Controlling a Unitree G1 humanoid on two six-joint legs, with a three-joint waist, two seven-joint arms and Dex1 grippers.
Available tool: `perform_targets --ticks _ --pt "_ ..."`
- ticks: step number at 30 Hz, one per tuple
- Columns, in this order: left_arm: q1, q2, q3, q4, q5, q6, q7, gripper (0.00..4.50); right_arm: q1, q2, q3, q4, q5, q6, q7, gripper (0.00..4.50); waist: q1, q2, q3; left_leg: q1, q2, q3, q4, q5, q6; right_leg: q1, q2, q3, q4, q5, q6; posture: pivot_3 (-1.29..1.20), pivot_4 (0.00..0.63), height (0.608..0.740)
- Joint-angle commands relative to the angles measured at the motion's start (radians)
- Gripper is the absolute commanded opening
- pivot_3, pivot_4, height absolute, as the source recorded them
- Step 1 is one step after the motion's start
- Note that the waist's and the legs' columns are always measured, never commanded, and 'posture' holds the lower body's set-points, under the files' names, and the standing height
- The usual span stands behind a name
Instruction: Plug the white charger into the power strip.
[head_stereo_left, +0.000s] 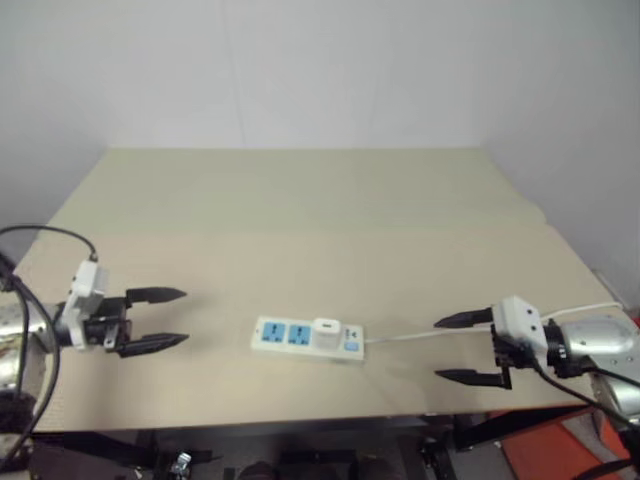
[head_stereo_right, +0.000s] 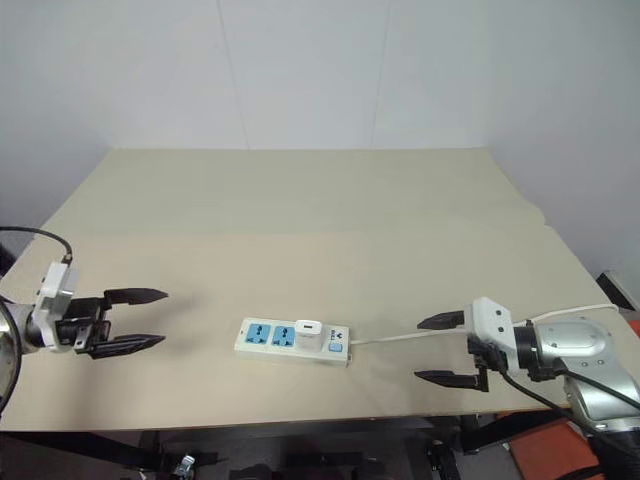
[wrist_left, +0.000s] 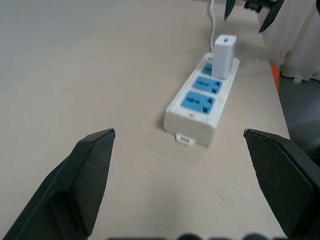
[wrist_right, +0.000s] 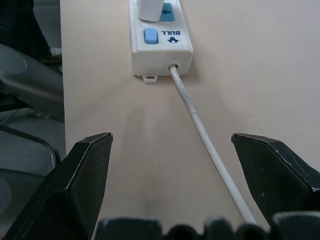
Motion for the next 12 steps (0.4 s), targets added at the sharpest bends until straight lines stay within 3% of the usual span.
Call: perform_targets --ticks 1,12 --pt "0.022 0.017 0.032 -0.044 -0.024 -0.023 -0.004 4.5 0.004 -0.022 -0.042 -0.034 0.028 0.017 0.004 4.47 0.001 -0.001 0.0 0.0 0.0 0.0 0.0 0.0 0.0 0.0 0.0 0.0 0.0 0.0 0.0 0.0 0.15 0.74" --pt "0.05 -0.047 0.07 -0.082 0.015 -0.006 0.02 4.5 0.04 -0.051 -0.071 -0.041 0.029 0.019 -0.003 4.47 0.003 -0.002 0.001 0.0 0.0 0.0 0.0 0.0 0.0 0.0 0.0 0.0 0.0 0.0 0.0 0.0 0.15 0.74"
